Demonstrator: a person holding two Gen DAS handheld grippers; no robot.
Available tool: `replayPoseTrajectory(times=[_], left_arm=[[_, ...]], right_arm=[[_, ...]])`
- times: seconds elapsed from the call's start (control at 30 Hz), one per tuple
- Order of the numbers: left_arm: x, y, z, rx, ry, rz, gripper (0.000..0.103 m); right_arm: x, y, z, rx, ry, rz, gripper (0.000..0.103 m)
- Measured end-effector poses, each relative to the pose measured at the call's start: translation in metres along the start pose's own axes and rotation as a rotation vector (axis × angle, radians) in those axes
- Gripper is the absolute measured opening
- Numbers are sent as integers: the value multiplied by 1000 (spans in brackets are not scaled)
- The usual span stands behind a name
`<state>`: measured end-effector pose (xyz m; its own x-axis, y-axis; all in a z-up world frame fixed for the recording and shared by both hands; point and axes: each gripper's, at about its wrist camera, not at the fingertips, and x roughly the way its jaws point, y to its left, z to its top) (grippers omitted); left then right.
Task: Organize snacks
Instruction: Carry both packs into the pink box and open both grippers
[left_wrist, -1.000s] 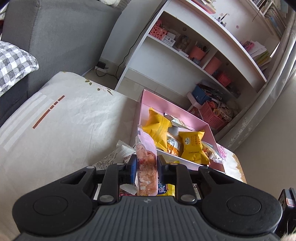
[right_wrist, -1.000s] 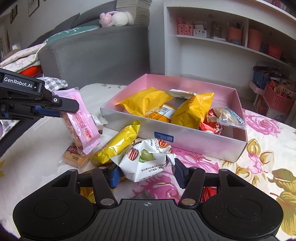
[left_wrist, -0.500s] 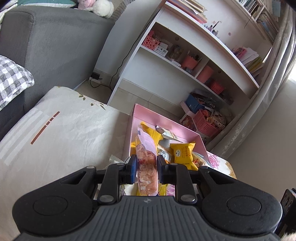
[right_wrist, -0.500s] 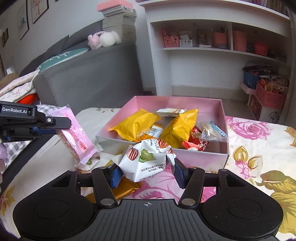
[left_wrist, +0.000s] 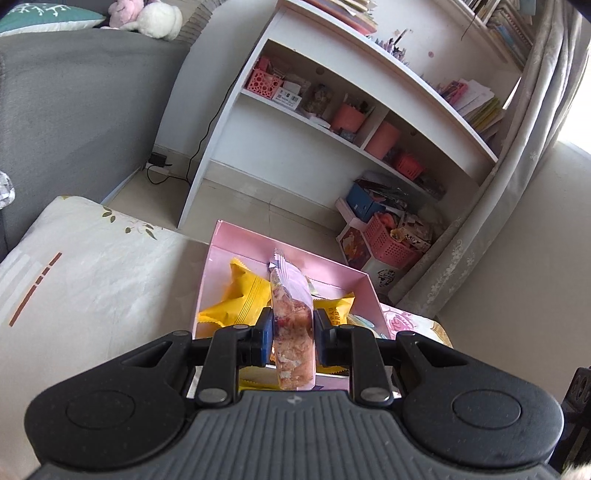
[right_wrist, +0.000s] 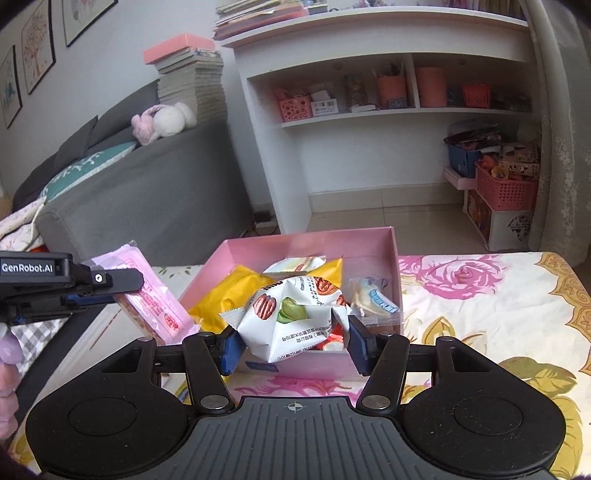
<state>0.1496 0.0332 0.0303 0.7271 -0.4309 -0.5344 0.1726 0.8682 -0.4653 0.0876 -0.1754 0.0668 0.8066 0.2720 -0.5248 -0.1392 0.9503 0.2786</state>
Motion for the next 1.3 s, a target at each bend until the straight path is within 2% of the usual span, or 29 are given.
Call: replayPoseTrajectory(times=[0.13,0.33,0.7,1.03,1.17,1.23,1.3], left_arm=[[26,-4,7,-12,42,2,20],[61,-6,11,1,71,42,20],[94,-1,21,89,39,162,20],[114,-3,29,128,7,169,21],[120,-2,33,123,13,140,21],[123,0,33,116,41,114,26],[121,0,31,126,31,119,32]], right_arm=[[9,-16,15,50,-14,-19,57],[36,-35,31,68,-11,-60,57],[85,-56,44,79,23,-86,58],[113,-57,51,50,33,-111,59],[120,-56,54,38,33,-120,62],[121,-55,54,40,30,-117,65],[120,-56,55,49,28,-104,69]])
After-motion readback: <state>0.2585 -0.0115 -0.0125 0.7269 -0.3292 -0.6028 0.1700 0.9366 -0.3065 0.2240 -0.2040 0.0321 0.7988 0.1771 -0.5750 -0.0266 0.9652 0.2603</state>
